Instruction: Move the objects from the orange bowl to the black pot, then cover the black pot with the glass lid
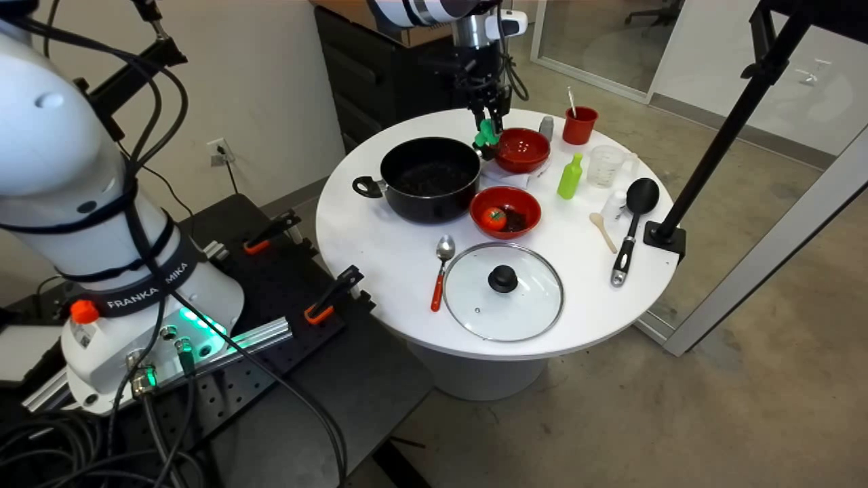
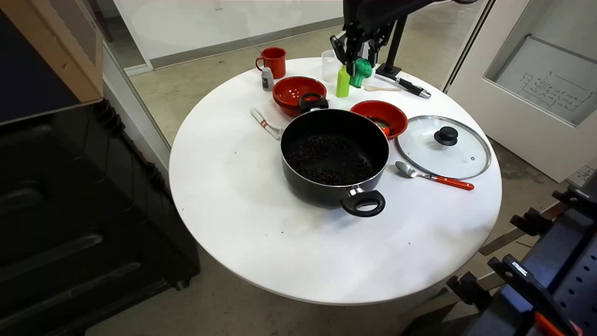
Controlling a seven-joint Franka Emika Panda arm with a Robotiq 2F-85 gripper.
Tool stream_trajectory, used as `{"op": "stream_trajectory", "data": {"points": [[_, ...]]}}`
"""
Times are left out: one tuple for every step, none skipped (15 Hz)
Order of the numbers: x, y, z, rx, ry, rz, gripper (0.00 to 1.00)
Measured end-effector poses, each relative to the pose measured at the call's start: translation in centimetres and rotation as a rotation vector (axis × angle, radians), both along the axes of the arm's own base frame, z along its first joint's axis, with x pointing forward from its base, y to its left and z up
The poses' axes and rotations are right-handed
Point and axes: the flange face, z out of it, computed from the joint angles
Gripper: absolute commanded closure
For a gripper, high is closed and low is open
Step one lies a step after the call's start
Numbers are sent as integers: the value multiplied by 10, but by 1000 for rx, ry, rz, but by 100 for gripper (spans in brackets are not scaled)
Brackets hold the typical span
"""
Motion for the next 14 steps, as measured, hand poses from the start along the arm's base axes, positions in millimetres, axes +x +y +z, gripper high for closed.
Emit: {"op": "stream_trajectory", "data": {"points": [[-5,8,4,-14,2,22,75],[-9,17,5,-28,8,50,75],[-12,27,3,-39,15,81,75],[-14,37,-2,-48,24,111,75],[-15,48,-8,-55,35,139,75],[-17,58,-16,-62,48,166,75],[-19,68,-25,-71,63,191,75],[-20,78,-36,-79,79,213,75],[-20,87,-48,-88,100,230,75],[-19,95,-60,-97,124,242,75],[-17,102,-73,-108,148,251,75],[-14,108,-85,-120,170,257,75],[-9,111,-97,-130,189,260,75],[-4,114,-108,-140,203,262,75]]}}
